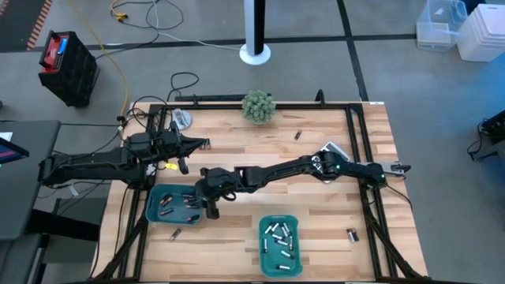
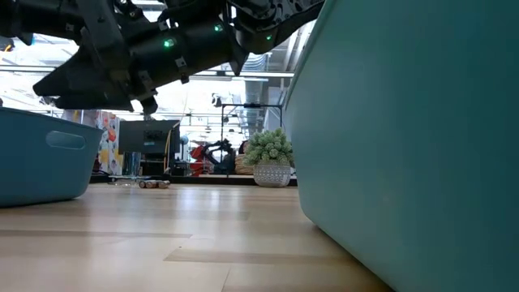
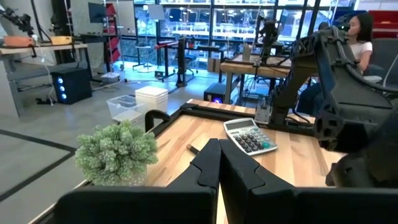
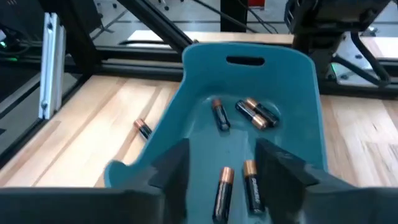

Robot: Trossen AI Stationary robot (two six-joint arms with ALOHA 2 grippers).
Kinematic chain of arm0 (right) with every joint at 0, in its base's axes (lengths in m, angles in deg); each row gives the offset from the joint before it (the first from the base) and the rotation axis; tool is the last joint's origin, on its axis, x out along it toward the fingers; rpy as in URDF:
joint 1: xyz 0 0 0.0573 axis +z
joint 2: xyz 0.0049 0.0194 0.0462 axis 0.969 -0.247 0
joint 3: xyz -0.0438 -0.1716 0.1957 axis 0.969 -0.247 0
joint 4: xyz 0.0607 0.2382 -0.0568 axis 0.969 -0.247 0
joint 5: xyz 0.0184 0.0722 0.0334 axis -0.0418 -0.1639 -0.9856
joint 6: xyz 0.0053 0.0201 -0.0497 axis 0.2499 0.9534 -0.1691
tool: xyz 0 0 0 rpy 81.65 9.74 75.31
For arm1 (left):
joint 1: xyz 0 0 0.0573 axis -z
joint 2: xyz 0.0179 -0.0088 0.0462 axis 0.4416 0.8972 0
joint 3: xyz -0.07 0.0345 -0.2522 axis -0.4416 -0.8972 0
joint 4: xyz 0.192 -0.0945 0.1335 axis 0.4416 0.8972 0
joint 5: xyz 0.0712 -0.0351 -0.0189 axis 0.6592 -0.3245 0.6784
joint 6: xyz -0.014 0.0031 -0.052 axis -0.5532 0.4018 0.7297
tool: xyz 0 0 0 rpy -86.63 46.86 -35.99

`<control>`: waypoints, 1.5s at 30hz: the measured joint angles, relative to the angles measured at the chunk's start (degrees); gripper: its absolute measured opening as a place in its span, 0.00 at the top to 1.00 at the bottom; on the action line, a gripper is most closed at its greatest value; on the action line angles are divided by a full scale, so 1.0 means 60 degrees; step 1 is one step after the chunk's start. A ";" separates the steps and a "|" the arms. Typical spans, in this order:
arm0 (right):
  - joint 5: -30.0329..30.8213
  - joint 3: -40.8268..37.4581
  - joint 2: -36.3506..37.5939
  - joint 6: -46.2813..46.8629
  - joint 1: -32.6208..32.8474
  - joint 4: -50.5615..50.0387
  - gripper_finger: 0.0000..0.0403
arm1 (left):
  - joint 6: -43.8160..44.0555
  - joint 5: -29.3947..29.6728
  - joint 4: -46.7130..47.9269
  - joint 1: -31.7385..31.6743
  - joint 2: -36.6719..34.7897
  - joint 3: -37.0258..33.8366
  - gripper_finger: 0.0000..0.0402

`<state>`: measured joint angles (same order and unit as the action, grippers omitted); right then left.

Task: Sort batteries
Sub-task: Put the silver battery into the green bin

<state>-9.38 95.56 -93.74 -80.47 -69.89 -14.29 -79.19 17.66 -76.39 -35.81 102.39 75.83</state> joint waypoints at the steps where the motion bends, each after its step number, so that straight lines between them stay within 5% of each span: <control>1: 0.0004 -0.0002 0.0001 -0.0052 0.0004 0.0001 0.47 | 0.0000 0.0000 0.0045 0.0000 0.0000 0.0000 1.00; 15: 0.0002 -0.0438 0.0922 -0.1079 -0.0379 -0.0686 0.44 | 0.0863 0.1198 0.1677 0.0000 0.0005 0.0000 1.00; 21: 0.0049 -0.3278 0.2539 -0.0868 -0.0660 0.1631 0.44 | 0.1404 0.1246 0.2144 0.0000 0.0037 0.0000 1.00; 33: 0.2002 -0.9648 0.6448 -0.0356 -0.1720 0.4855 0.44 | 0.3132 0.2512 0.3173 -0.0557 0.1833 0.0066 0.99; 45: 0.2296 -1.2396 0.9331 -0.0472 -0.2226 0.5110 0.44 | 0.4903 0.1407 0.4248 -0.3066 0.4824 0.0944 0.83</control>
<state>4.40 21.19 -37.76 -83.30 -83.25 16.37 -49.77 26.10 -50.90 -54.21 131.34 81.50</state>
